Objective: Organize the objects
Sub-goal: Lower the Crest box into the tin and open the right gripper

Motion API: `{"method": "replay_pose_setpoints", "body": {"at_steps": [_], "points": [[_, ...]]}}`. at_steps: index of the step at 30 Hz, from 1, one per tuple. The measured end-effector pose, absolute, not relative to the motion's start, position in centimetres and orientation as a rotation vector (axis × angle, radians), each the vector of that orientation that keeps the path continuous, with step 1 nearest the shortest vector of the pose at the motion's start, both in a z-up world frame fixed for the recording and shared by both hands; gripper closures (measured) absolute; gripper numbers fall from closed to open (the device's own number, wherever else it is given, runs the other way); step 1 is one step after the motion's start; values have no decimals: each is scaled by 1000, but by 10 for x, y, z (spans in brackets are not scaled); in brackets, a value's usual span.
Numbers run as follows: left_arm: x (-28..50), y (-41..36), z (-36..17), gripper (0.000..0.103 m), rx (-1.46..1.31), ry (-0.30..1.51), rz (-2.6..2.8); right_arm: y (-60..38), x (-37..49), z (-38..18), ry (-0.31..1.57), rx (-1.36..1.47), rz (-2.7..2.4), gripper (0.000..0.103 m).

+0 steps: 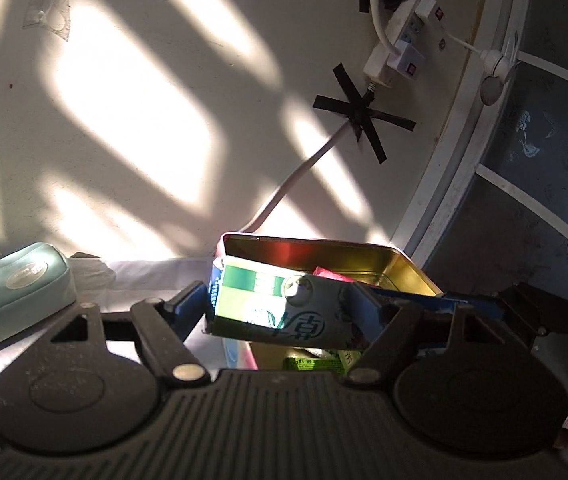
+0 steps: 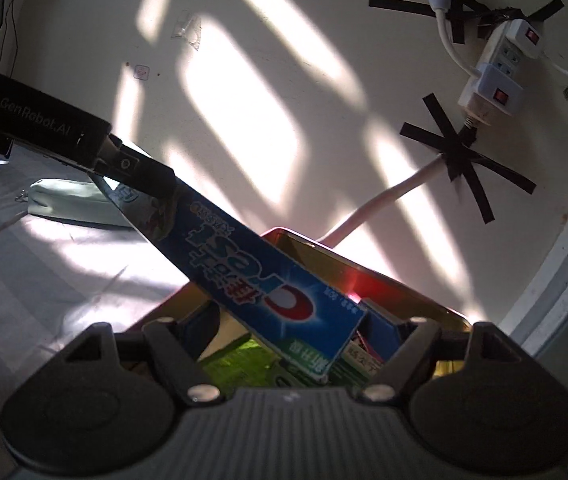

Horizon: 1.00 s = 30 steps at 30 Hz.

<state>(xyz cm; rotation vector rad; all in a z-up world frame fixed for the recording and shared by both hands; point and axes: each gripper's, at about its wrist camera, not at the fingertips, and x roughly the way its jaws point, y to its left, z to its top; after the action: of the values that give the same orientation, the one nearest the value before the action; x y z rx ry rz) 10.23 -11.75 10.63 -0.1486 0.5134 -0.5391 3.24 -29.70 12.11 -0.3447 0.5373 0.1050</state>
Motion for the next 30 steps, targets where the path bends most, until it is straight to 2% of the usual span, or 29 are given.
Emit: {"method": "replay_pose_setpoints", "body": {"at_steps": [7, 13, 20, 30], "points": [[160, -195, 83, 24, -82, 590, -527, -356, 89, 88, 670, -326, 6, 25], [177, -198, 69, 24, -69, 644, -465, -364, 106, 84, 611, -270, -28, 21], [145, -188, 85, 23, -46, 597, -467, -366, 81, 96, 564, -187, -18, 22], [66, -173, 91, 23, 82, 531, -440, -369, -15, 103, 460, 114, 2, 22]]}}
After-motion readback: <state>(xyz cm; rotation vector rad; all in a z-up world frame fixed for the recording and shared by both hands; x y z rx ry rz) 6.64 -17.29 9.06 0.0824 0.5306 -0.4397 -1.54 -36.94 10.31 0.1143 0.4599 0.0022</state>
